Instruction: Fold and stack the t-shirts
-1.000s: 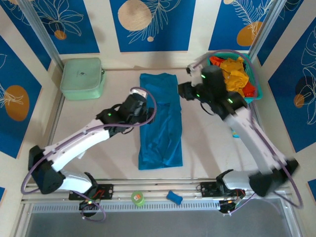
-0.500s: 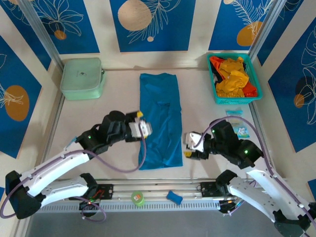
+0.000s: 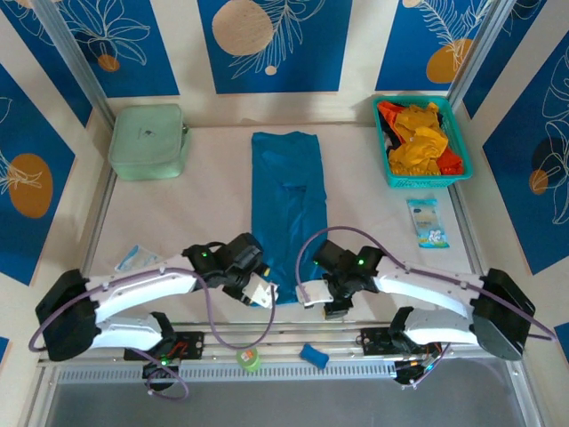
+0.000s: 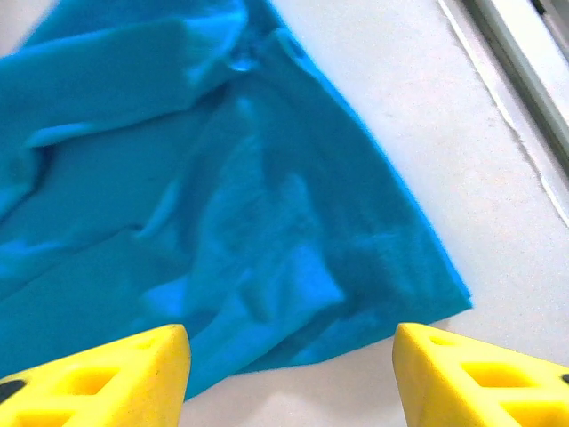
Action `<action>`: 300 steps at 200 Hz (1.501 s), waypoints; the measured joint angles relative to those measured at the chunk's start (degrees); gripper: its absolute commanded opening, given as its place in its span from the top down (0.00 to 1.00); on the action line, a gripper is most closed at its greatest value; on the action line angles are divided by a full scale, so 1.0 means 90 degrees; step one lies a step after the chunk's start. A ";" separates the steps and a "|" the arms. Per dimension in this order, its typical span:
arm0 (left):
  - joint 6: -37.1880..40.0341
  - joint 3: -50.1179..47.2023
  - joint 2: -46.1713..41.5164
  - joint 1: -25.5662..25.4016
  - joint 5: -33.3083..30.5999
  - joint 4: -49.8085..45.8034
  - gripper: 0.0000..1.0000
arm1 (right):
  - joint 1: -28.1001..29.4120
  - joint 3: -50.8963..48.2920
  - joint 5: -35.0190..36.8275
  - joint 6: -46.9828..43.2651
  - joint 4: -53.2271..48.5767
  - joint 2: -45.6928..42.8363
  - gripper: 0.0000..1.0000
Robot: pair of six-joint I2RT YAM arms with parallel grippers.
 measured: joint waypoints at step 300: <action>0.0187 0.0741 0.1525 -0.0233 -0.0017 -0.1280 0.38 | -0.0452 0.0143 0.0595 -0.0325 0.0571 0.1375 0.52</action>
